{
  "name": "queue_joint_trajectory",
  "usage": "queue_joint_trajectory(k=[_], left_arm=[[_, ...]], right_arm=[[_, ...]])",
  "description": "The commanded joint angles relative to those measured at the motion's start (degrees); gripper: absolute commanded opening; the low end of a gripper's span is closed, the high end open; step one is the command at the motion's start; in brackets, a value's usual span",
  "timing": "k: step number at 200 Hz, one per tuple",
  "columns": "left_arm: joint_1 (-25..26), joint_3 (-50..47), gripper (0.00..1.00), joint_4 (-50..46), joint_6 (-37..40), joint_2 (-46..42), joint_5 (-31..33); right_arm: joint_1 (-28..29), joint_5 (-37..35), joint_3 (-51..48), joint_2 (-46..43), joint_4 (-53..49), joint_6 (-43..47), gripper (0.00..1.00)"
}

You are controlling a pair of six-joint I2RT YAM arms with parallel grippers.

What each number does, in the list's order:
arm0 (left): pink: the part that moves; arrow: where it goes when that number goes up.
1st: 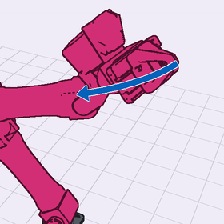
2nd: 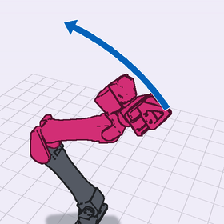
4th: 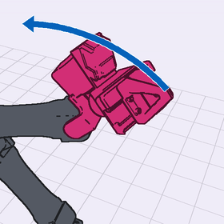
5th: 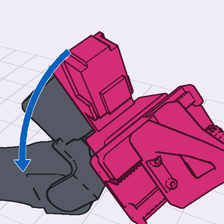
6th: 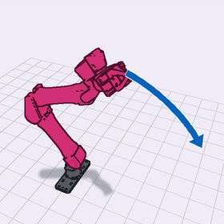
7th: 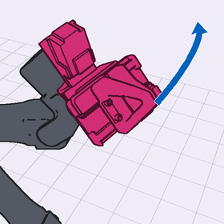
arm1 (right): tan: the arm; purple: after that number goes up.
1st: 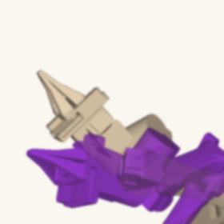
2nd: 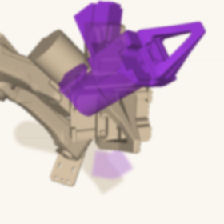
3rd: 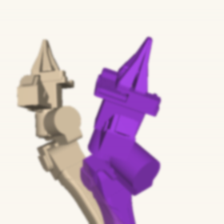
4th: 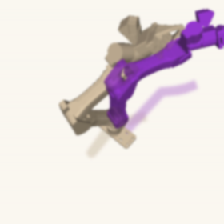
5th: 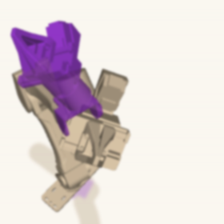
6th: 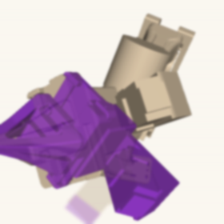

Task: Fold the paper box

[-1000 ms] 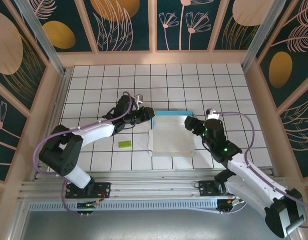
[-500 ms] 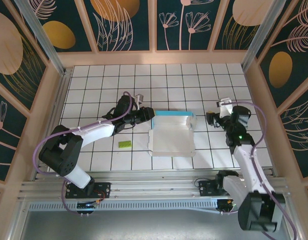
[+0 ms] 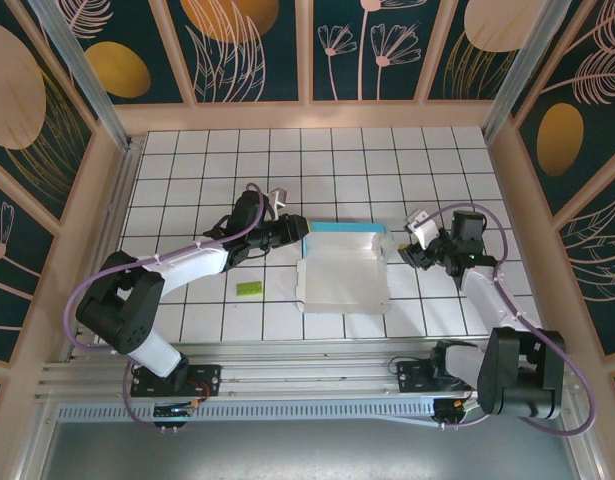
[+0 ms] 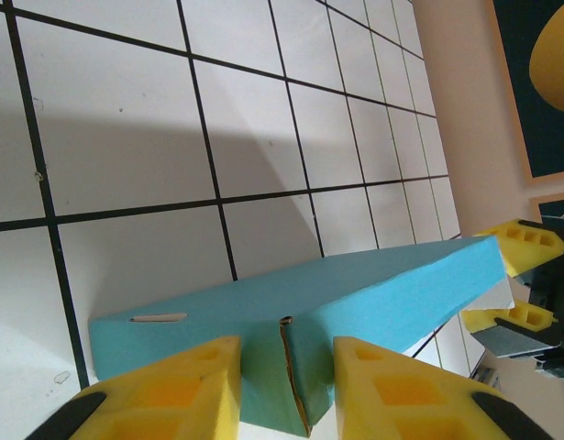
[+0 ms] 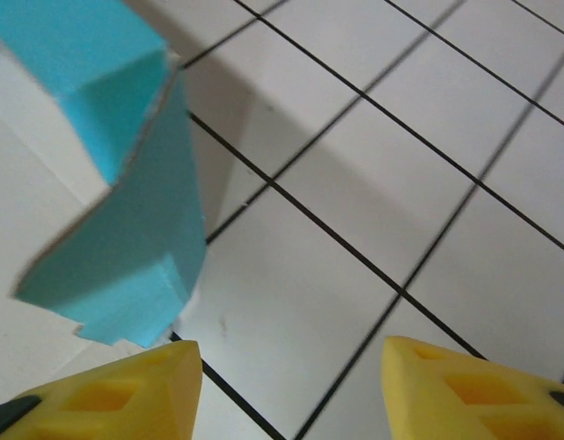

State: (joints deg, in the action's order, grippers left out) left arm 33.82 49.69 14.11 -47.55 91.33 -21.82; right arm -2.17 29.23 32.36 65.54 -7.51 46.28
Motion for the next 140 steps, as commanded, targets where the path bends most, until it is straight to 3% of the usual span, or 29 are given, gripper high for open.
queue_joint_trajectory(k=[1, 35, 106, 140], left_arm=[[0.4, 0.8, 0.30, -0.8, 1.2, 0.2, 0.0], [0.5, 0.8, 0.30, -0.8, 1.1, 0.4, -0.2], [0.4, 0.8, 0.30, -1.3, 1.2, 0.0, 0.0], [0.4, 0.6, 0.30, -1.3, 1.1, 0.0, 0.1]], right_arm=[[1.6, 5.5, -0.1, 1.5, 2.6, 3.3, 0.51], [4.2, 7.2, 0.8, 4.4, 3.5, 3.6, 0.49], [8.5, 1.8, 1.3, 9.2, 9.1, 2.7, 0.48], [9.6, 2.5, 2.1, 11.3, 11.7, 0.7, 0.47]])
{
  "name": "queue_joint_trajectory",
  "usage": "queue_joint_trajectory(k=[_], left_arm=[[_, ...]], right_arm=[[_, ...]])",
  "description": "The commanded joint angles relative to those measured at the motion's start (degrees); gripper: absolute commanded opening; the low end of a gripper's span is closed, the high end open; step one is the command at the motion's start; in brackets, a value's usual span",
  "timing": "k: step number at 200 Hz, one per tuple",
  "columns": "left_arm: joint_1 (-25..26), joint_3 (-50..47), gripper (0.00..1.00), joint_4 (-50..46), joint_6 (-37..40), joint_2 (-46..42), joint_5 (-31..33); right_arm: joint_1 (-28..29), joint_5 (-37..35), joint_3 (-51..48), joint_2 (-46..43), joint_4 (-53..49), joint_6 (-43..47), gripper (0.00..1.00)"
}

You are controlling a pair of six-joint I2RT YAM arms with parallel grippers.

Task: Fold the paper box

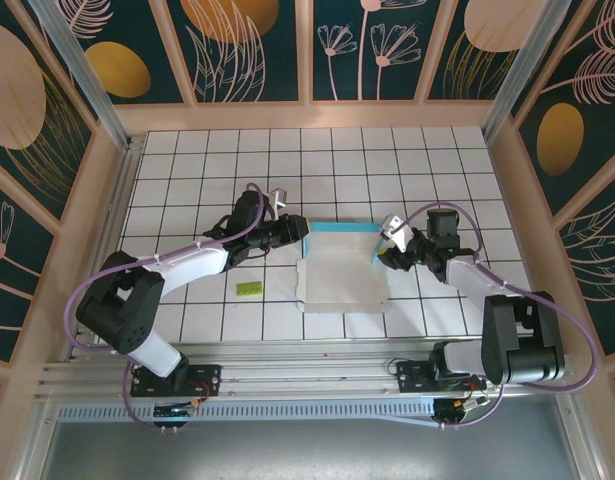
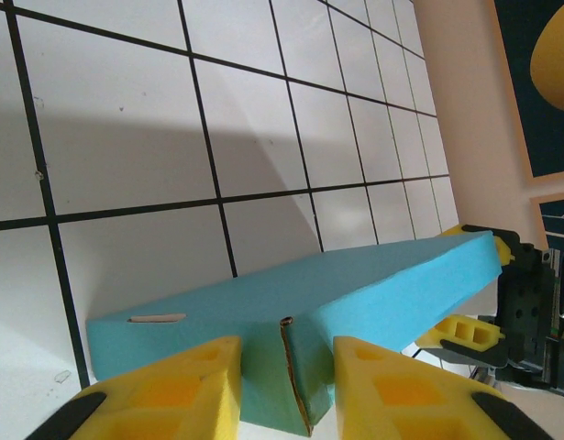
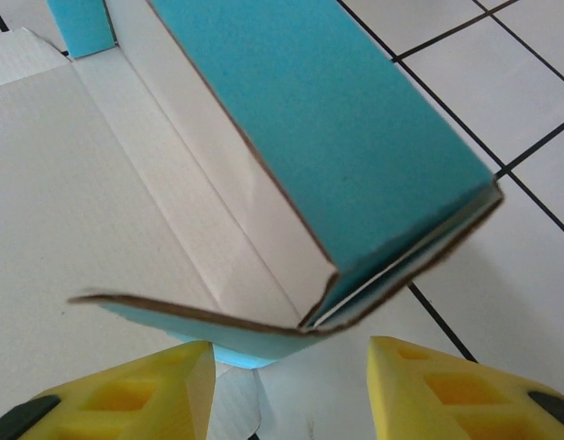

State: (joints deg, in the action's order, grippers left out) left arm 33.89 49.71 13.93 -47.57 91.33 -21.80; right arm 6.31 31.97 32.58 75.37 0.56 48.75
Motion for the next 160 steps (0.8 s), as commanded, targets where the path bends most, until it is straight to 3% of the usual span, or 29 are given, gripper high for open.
queue_joint_trajectory(k=[1, 57, 82, 133, 160], left_arm=[[0.3, 0.6, 0.29, -1.1, 1.1, 0.0, 0.0], [0.3, 0.1, 0.29, -0.9, 1.3, -0.5, 0.0], [0.3, 0.1, 0.29, -0.8, 1.2, -0.6, -0.2], [0.4, 0.4, 0.29, -0.2, 0.9, -0.3, -0.5], [0.3, 0.1, 0.29, -0.2, 0.9, -0.6, -0.5]], right_arm=[[1.1, -0.2, 1.9, 1.5, 3.7, -1.9, 0.47], [2.8, -2.3, 2.5, 3.7, 9.9, -10.0, 0.39], [3.5, -4.3, 3.0, 4.7, 11.7, -14.6, 0.31], [7.5, -17.9, 5.7, 8.6, 14.2, -32.0, 0.19], [9.8, -23.6, 7.7, 11.1, 12.4, -39.1, 0.06]])
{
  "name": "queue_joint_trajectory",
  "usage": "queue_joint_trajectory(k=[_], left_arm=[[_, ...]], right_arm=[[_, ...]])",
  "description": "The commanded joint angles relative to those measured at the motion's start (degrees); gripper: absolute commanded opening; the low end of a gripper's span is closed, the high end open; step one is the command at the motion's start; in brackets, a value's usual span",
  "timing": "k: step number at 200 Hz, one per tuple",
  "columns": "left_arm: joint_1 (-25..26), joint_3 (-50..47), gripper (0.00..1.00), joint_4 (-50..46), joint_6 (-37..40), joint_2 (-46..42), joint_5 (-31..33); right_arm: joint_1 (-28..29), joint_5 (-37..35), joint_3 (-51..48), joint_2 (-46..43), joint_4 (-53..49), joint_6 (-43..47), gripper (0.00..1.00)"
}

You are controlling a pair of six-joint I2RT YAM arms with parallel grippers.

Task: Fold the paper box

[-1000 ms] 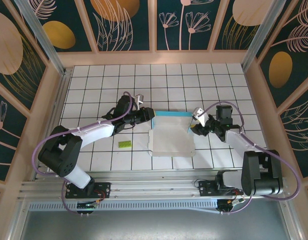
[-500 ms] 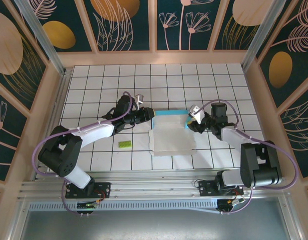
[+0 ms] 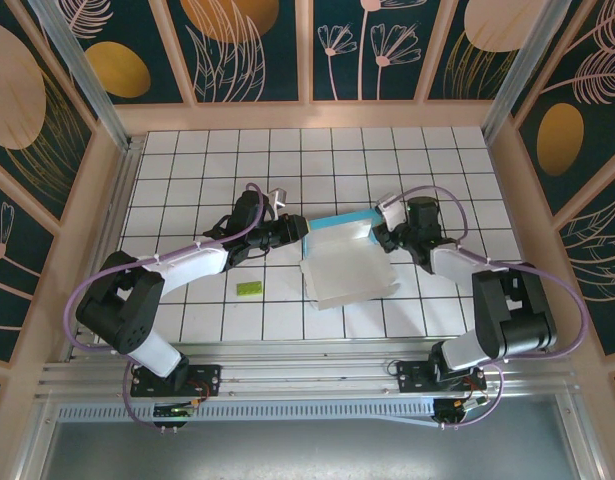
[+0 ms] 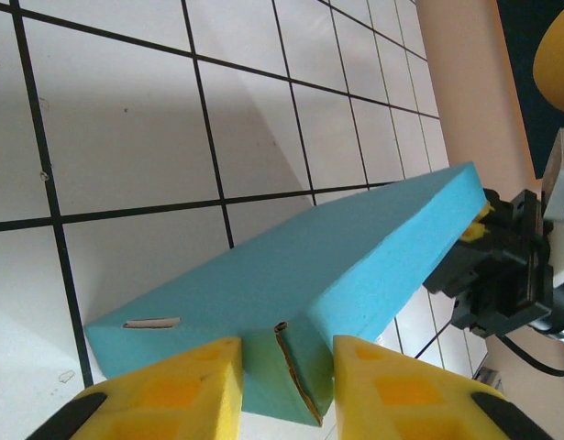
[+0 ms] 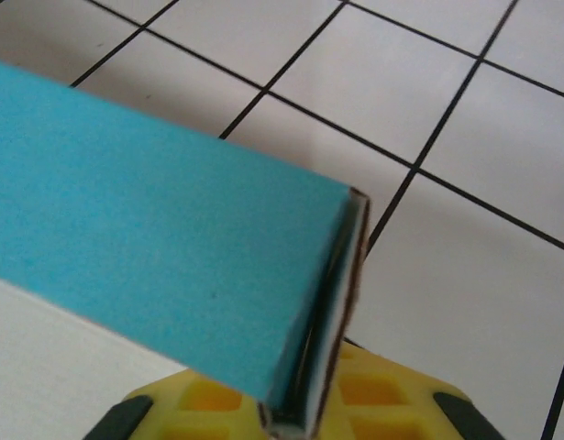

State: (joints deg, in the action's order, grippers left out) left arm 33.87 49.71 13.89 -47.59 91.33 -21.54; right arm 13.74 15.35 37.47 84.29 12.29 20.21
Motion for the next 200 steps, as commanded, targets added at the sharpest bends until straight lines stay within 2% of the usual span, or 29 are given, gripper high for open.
queue_joint_trajectory(k=[1, 29, 38, 49, 54, 61, 76, 108, 126, 139, 151, 163, 181, 200], left_arm=[[0.4, 0.2, 0.29, -0.2, 0.9, -0.6, -0.7], [0.3, -0.1, 0.29, 0.1, 0.6, -0.9, -0.5], [0.4, 0.0, 0.29, 0.2, 0.6, -0.8, -0.7], [0.4, 0.1, 0.29, 0.3, 0.6, -0.7, -0.9], [0.4, 0.0, 0.29, 0.2, 0.6, -0.7, -0.9], [0.4, 0.1, 0.29, 0.1, 0.6, -0.7, -0.9], [0.4, 0.3, 0.29, -0.3, 0.9, -1.0, -0.7], [0.4, 0.3, 0.29, -0.5, 1.0, -1.2, -0.3], [0.4, 0.2, 0.29, -0.3, 0.9, -1.1, -0.3], [0.4, 0.4, 0.29, -0.2, 0.9, -0.8, -0.3], [0.3, 0.7, 0.29, -0.1, 0.8, -0.5, -0.4], [0.4, 0.9, 0.29, -0.1, 0.7, -0.3, -0.5], [0.4, 1.2, 0.29, -0.5, 1.0, -0.4, -0.5], [0.4, 1.2, 0.29, -0.9, 1.3, -0.5, -0.3]], right_arm=[[2.4, -7.4, 3.0, 2.3, 0.6, -11.0, 0.06], [6.5, -19.8, 6.9, 6.6, -4.2, -21.1, 0.03], [8.3, -22.9, 8.0, 8.2, -5.4, -21.6, 0.07], [10.2, -26.2, 9.7, 10.4, -6.5, -21.6, 0.19], [10.6, -26.1, 10.6, 11.3, -7.0, -21.8, 0.23], [10.7, -24.5, 12.1, 12.5, -8.1, -22.3, 0.24], [10.7, -23.2, 14.4, 14.7, -9.4, -23.8, 0.11], [10.9, -24.9, 16.4, 16.7, -9.9, -22.1, 0.00], [10.9, -25.8, 17.0, 16.6, -10.4, -21.3, 0.00], [10.9, -25.3, 17.2, 16.9, -10.5, -21.7, 0.15], [10.8, -25.3, 17.4, 17.5, -10.8, -22.7, 0.18], [10.8, -25.2, 17.7, 18.3, -10.9, -23.5, 0.18], [10.9, -25.2, 18.9, 19.8, -11.6, -24.5, 0.08], [10.8, -24.6, 19.0, 20.2, -10.1, -25.4, 0.03]])
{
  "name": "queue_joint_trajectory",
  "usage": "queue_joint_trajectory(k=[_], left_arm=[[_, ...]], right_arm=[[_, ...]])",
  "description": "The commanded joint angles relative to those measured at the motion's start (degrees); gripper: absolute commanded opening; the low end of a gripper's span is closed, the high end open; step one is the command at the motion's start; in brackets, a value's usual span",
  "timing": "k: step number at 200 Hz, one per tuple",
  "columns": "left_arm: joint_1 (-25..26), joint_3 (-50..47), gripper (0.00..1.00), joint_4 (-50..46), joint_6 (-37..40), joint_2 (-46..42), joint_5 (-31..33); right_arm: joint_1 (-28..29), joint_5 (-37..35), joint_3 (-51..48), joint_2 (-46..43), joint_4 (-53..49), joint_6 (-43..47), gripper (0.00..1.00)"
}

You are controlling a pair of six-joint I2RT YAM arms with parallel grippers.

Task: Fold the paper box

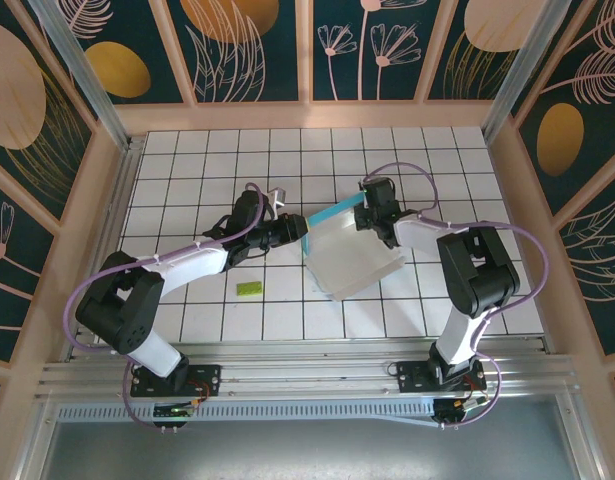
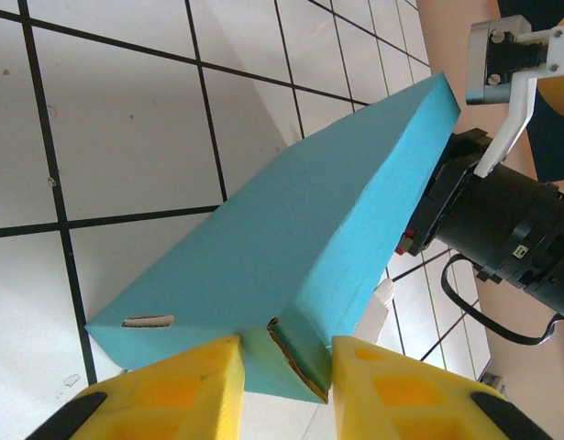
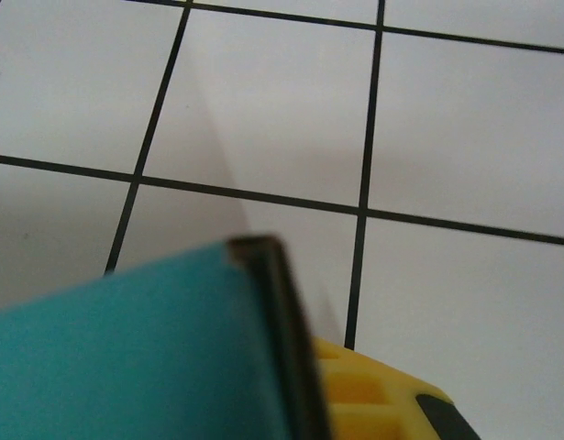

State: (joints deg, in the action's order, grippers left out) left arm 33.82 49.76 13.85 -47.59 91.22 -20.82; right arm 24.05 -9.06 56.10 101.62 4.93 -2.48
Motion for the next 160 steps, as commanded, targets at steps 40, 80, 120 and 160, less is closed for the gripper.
queue_joint_trajectory(k=[40, 80, 120, 160], left_arm=[[0.4, 0.8, 0.30, -1.1, 0.9, -1.5, -0.2], [0.4, 1.1, 0.48, -1.9, -0.1, -5.0, 1.9], [0.5, 1.5, 0.55, -3.7, 0.2, -9.2, 3.6], [0.4, 2.1, 0.56, -7.7, 2.5, -12.6, 6.8]], right_arm=[[0.6, 0.1, -0.1, 1.6, 0.1, -3.2, 0.15], [0.5, 0.9, -3.9, -4.0, 0.2, -0.7, 0.27], [-0.5, 1.6, -7.2, -10.1, -0.7, 0.6, 0.39], [-3.6, 6.4, -9.5, -15.8, 0.2, 2.1, 0.44]])
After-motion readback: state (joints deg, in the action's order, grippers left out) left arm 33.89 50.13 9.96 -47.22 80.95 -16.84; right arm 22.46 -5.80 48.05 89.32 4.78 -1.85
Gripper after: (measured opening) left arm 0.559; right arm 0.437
